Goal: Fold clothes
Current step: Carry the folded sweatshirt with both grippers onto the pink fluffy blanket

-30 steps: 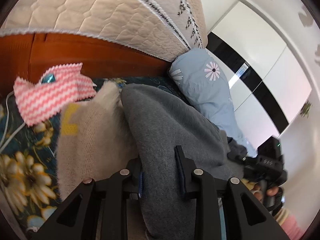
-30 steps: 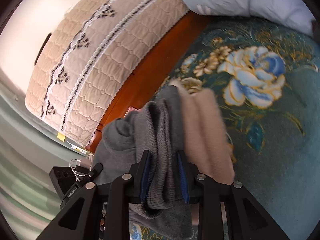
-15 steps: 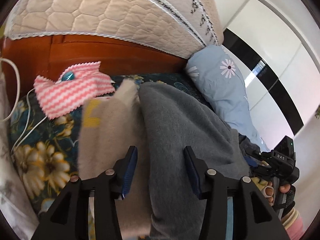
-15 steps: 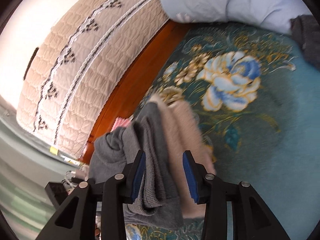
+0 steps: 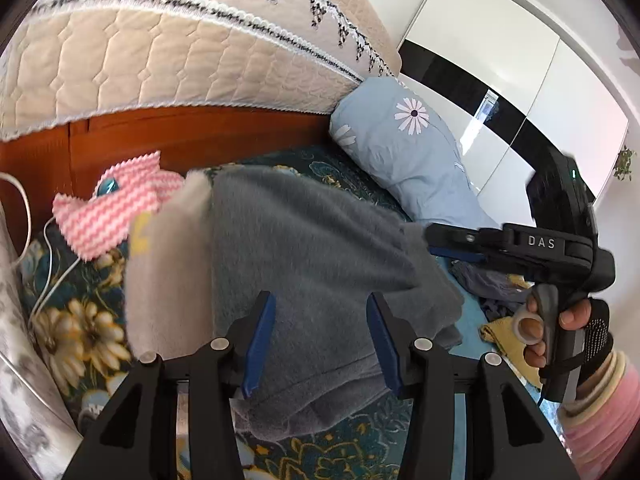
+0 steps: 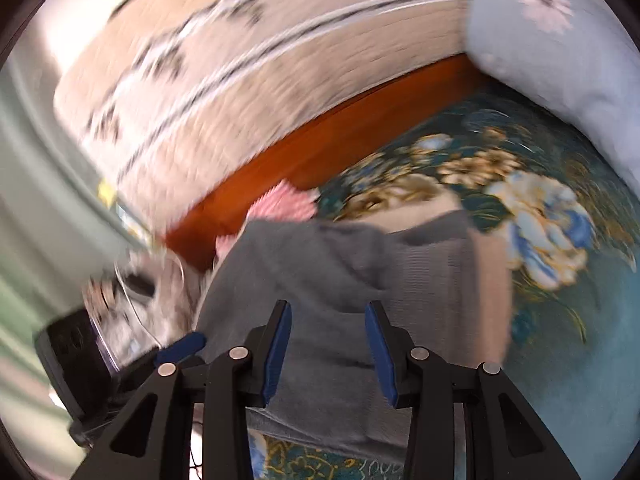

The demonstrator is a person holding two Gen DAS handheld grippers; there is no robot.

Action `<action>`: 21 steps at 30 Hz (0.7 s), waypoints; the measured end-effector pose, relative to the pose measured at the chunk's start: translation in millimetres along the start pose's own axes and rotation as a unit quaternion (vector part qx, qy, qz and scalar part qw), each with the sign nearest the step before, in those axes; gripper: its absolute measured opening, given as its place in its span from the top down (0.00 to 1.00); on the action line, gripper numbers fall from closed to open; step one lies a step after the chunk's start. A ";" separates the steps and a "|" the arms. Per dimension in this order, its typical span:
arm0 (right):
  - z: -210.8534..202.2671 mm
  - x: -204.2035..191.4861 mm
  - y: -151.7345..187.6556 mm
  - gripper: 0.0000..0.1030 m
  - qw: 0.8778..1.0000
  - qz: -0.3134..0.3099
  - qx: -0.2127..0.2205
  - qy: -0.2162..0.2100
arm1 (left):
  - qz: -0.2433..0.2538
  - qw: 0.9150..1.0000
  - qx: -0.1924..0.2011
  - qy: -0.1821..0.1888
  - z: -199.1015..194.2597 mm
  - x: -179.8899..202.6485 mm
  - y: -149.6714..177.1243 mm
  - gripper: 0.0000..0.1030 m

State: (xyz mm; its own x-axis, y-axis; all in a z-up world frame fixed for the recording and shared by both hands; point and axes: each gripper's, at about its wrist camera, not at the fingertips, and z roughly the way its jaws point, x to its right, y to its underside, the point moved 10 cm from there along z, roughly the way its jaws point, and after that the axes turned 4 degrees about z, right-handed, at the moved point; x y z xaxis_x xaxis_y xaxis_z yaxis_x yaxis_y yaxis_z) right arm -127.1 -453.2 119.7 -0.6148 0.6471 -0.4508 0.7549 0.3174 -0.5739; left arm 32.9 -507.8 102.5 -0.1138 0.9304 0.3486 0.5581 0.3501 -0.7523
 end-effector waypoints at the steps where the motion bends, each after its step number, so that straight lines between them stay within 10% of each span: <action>1: 8.0 -7.7 2.0 0.59 1.000 -0.019 -0.008 0.003 | 0.001 1.000 0.000 0.001 -0.3 -1.1 2.7 0.53; 7: 40.7 5.4 -7.7 0.61 0.995 -0.059 -0.019 0.080 | 0.008 1.000 0.009 0.012 -0.7 -1.4 5.2 0.53; 21: 88.1 44.5 -17.3 0.63 0.991 0.015 -0.077 0.106 | 0.005 1.000 0.013 0.008 15.1 -5.2 3.1 0.53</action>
State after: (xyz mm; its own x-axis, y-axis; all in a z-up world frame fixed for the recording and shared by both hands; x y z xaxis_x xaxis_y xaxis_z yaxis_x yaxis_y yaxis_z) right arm -187.6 -491.0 49.3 -0.5424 0.7839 -0.3023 0.8079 0.3878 -0.4437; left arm 22.7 -509.9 90.0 -0.0946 0.9317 0.3507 0.5372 0.3444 -0.7700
